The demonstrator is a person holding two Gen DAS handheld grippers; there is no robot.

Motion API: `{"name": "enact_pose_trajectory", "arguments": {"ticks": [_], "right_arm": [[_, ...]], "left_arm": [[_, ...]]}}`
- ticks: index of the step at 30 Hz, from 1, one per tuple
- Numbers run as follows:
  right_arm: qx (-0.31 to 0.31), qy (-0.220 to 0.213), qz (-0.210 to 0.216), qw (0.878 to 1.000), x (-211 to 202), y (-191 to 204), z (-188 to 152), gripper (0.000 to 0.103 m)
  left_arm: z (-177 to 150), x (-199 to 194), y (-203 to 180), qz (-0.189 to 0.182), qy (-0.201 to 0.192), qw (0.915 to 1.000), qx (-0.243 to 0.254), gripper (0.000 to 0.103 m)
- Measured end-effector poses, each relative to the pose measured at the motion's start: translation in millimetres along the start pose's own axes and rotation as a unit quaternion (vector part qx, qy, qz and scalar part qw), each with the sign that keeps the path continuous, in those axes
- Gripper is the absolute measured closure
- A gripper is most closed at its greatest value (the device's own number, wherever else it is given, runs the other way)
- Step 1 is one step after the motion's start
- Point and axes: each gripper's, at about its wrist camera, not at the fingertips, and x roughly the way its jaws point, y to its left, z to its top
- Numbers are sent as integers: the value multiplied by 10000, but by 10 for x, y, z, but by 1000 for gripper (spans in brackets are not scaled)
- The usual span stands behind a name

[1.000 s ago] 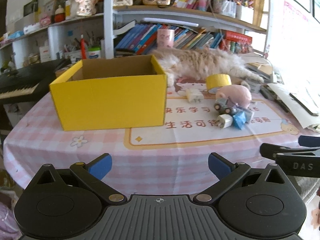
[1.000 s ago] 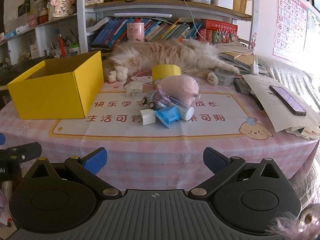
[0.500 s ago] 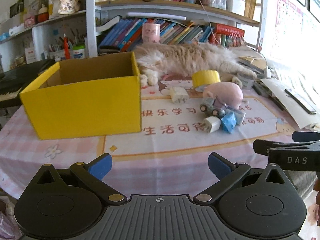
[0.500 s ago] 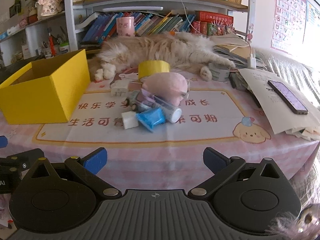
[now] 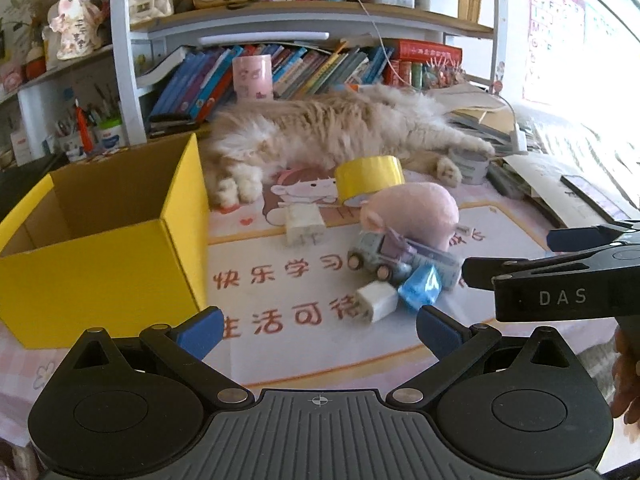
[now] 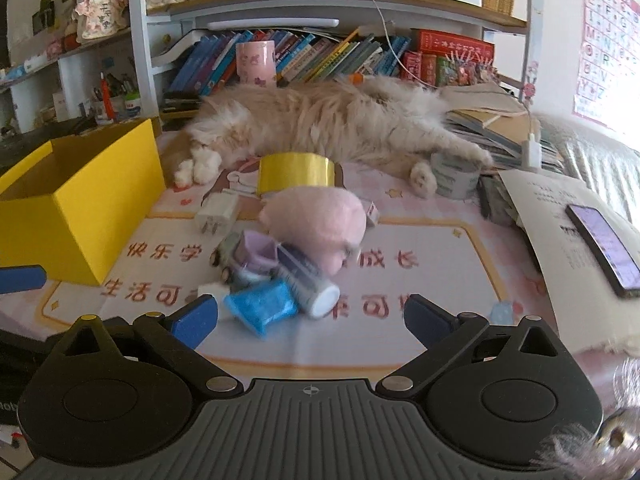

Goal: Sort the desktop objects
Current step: 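Move the right tool toward the blue packet while the left tool approaches the white plug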

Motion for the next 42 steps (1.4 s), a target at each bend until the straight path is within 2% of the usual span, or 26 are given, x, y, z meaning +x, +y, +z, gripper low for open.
{"name": "enact_pose_trajectory", "arguments": {"ticks": [8, 17, 19, 25, 30, 33, 42], "right_arm": [[-179, 237, 447, 9986, 277, -200, 149, 2], [-244, 286, 594, 9975, 427, -451, 261, 4], [-240, 340, 720, 9965, 462, -467, 271, 16], [-378, 577, 1094, 9916, 599, -394, 270, 35], [-472, 985, 1230, 9864, 776, -316, 251, 35], [-438, 1120, 1381, 9831, 824, -294, 239, 39], [-311, 1032, 1269, 9860, 795, -316, 267, 39]], "left_arm": [[114, 208, -146, 277, 168, 9994, -111, 0], [214, 272, -280, 569, 102, 9982, -159, 0], [206, 276, -274, 643, 156, 9976, -210, 0], [178, 266, -237, 855, 279, 9954, -325, 0], [153, 255, -201, 1031, 392, 9930, -411, 0], [123, 241, -175, 1124, 484, 9914, -455, 0], [56, 194, -121, 1306, 612, 9877, -603, 0]]}}
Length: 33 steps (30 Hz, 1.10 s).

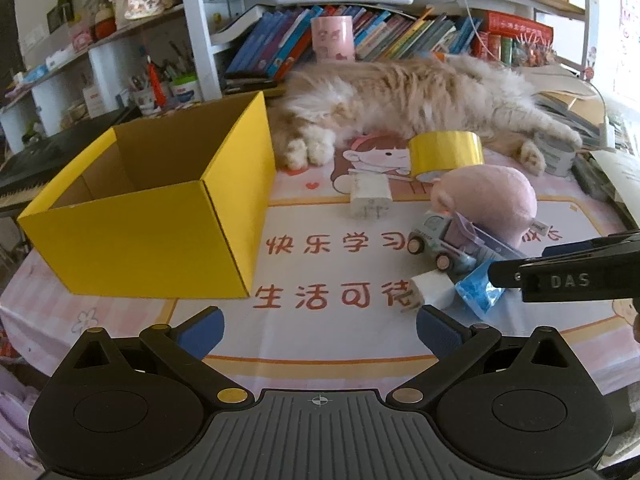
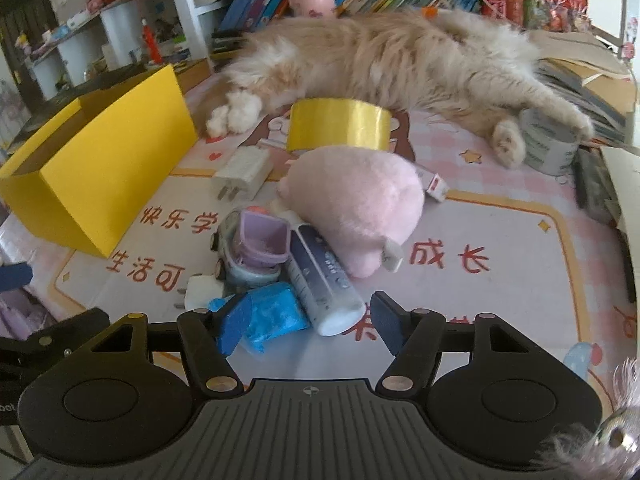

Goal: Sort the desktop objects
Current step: 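Move the right tool toward the blue packet while the left tool approaches the white plug, then close the right gripper on the blue packet while the left gripper grasps the white plug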

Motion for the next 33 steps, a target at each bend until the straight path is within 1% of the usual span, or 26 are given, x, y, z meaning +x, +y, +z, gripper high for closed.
{"name": "enact_pose_trajectory", "arguments": {"ticks": [4, 11, 13, 14, 16, 20, 22, 24, 28, 31, 33], "right_arm": [[-170, -134, 282, 9994, -70, 44, -9, 39], [-469, -79, 662, 9967, -6, 132, 12, 40], [-576, 65, 778, 9953, 61, 150, 32, 49], [-689, 163, 722, 9949, 103, 178, 38, 49], [-995, 157, 512, 9936, 134, 236, 46, 51], [-1188, 281, 271, 9922, 214, 214, 46, 53], [-1078, 478, 218, 9928, 278, 145, 44, 66], [-915, 406, 233, 9947, 265, 52, 61, 79], [-579, 369, 403, 9968, 222, -101, 91, 79], [-603, 220, 457, 9969, 115, -141, 96, 79], [-684, 111, 463, 9965, 29, -149, 82, 79]], "left_arm": [[0, 13, 32, 21, 16, 9999, -123, 0], [24, 24, 44, 56, -18, 9998, -188, 0], [36, 20, 39, 86, -65, 9998, -172, 0], [40, 19, 36, 102, -85, 9998, -172, 0], [55, 28, 35, 116, -85, 9997, -191, 0], [73, 69, 31, 103, -31, 9997, -220, 0], [77, 91, 11, 72, -9, 9998, -188, 0], [77, 109, -18, -7, -3, 9999, -136, 0], [101, 194, -130, -259, 90, 9996, 13, 0], [114, 291, -242, -586, 213, 9979, 163, 0], [121, 347, -313, -774, 257, 9963, 251, 3]]}}
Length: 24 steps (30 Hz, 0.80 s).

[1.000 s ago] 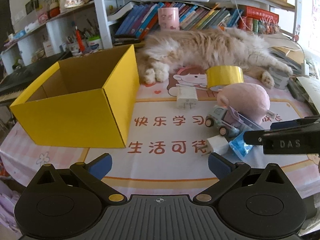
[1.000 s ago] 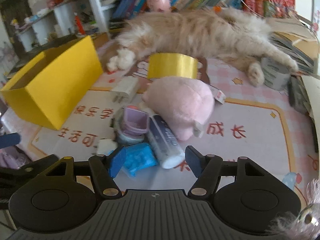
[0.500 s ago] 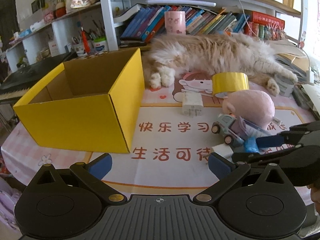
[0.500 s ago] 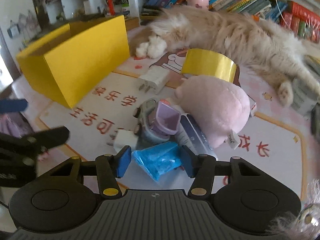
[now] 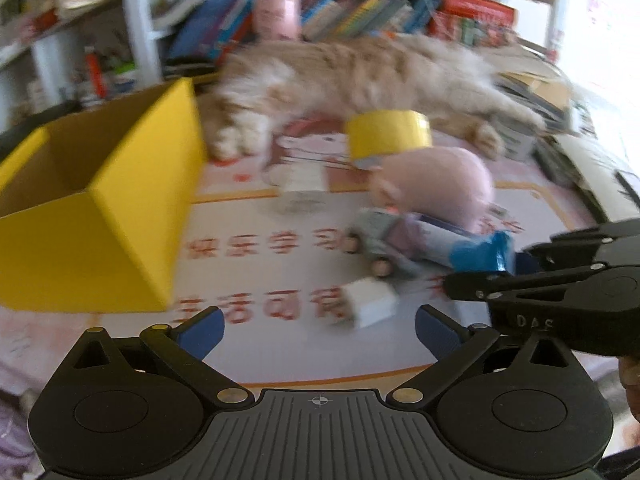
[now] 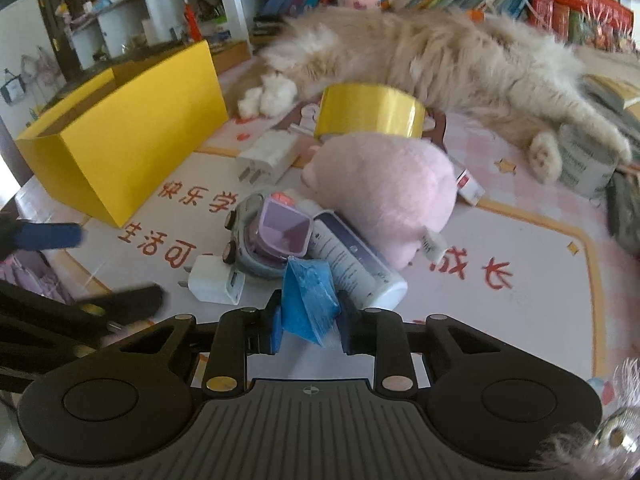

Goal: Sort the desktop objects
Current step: 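Close the right gripper on the blue packet while the left gripper grasps the white plug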

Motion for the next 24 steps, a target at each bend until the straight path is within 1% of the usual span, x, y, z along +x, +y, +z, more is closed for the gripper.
{"name": "enact_pose_trajectory", "arguments": {"ticks": [2, 3, 7, 9, 10, 12, 13, 14, 18, 24], "right_arm": [[-46, -23, -82, 10000, -46, -30, -16, 79], [-15, -8, -117, 9999, -57, -63, -23, 79], [143, 35, -372, 9992, -109, -205, -63, 79], [226, 31, -458, 9987, -140, -278, -75, 79], [236, 24, -480, 9986, -153, -303, -81, 79], [218, 2, -507, 9985, -193, -335, -99, 79], [196, -9, -511, 9985, -221, -344, -113, 79], [165, -18, -510, 9986, -225, -342, -111, 79], [-14, -79, -427, 9991, -242, -313, -101, 79], [-242, -116, -186, 9995, -219, -215, -59, 79]], "left_arm": [[26, 71, -51, -96, 58, 9999, 50, 6], [33, 101, -70, -147, 66, 9999, 41, 11], [64, 236, -128, -201, 195, 9996, -24, 19], [72, 306, -130, -204, 310, 9992, -113, 29], [71, 353, -134, -189, 390, 9989, -168, 32], [61, 415, -120, -186, 482, 9983, -279, 43], [62, 410, -128, -120, 416, 9987, -285, 49], [67, 406, -138, -58, 395, 9988, -279, 57], [57, 372, -92, -104, 365, 9983, -441, 57], [13, 225, 18, 68, 251, 9979, -599, 57]]}}
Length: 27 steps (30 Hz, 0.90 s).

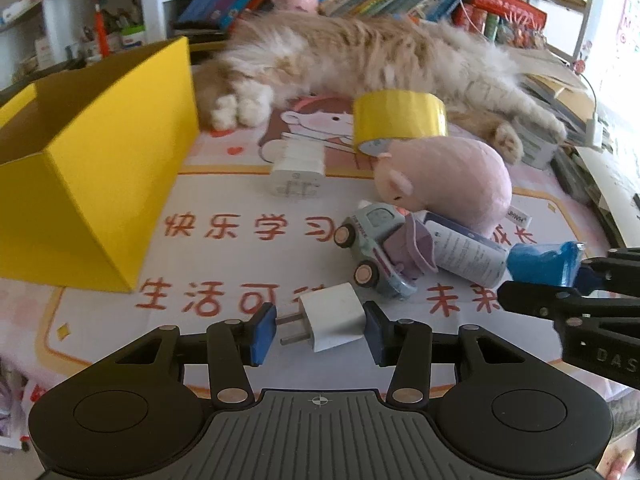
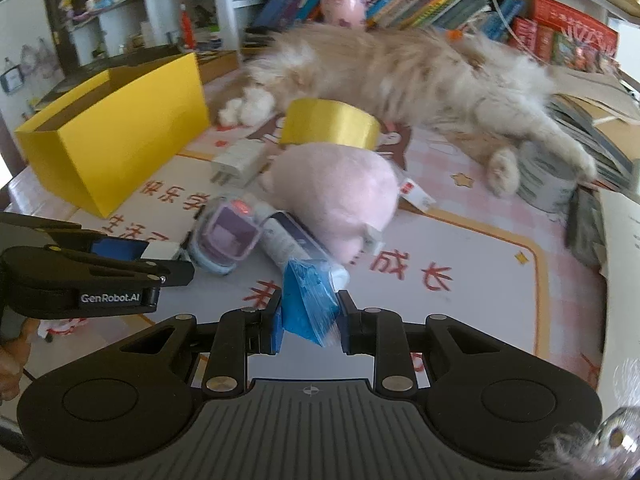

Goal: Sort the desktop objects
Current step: 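Close the right gripper on the blue packet while the left gripper grasps the white plug, then lift the blue packet and white plug and carry both toward the yellow box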

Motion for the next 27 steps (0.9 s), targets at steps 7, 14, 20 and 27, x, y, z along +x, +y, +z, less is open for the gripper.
{"name": "enact_pose_trajectory", "arguments": {"ticks": [7, 14, 20, 27], "right_arm": [[-95, 12, 136, 9999, 63, 88, 50, 79], [-237, -34, 173, 9996, 47, 308, 71, 79], [-111, -186, -69, 9997, -5, 472, 99, 79], [126, -197, -202, 9995, -9, 729, 98, 79]], "left_arm": [[-52, -140, 95, 79, -199, 9998, -16, 57], [-50, -244, 227, 26, -368, 9993, 81, 57], [-67, -324, 299, -191, -490, 9975, 479, 57], [-142, -542, 478, -318, -824, 9917, 940, 57]]}}
